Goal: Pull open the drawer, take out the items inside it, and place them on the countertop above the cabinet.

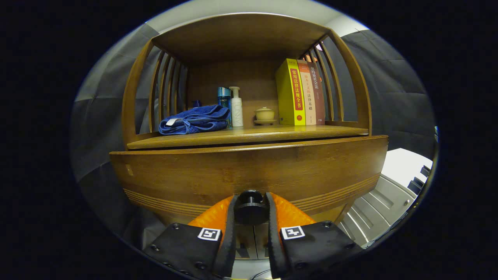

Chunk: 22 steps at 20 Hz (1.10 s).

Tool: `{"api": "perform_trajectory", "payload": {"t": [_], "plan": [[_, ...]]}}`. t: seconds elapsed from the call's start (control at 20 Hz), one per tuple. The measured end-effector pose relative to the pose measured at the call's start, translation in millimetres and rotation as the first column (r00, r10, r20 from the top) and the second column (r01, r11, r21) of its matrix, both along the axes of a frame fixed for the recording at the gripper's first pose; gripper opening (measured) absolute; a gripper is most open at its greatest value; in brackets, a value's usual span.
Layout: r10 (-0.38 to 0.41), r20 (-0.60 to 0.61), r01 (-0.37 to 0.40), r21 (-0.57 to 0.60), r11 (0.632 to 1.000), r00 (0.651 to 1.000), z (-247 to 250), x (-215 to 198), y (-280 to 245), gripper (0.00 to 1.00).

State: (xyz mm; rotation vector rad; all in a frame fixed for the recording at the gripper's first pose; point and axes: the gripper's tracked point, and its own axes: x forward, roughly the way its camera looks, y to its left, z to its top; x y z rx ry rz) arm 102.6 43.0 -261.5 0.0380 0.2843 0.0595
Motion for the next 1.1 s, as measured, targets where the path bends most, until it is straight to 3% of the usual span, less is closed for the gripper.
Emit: {"api": "perform_trajectory", "payload": {"t": [0.35, 1.1], "plan": [[-0.010, -0.012, 0.010, 0.017, 1.000, 1.000, 5.6, -50.2, -5.4, 0.43], [0.001, -0.075, 0.000, 0.003, 1.000, 0.997, -3.5, -110.3, -7.6, 0.43]]}}
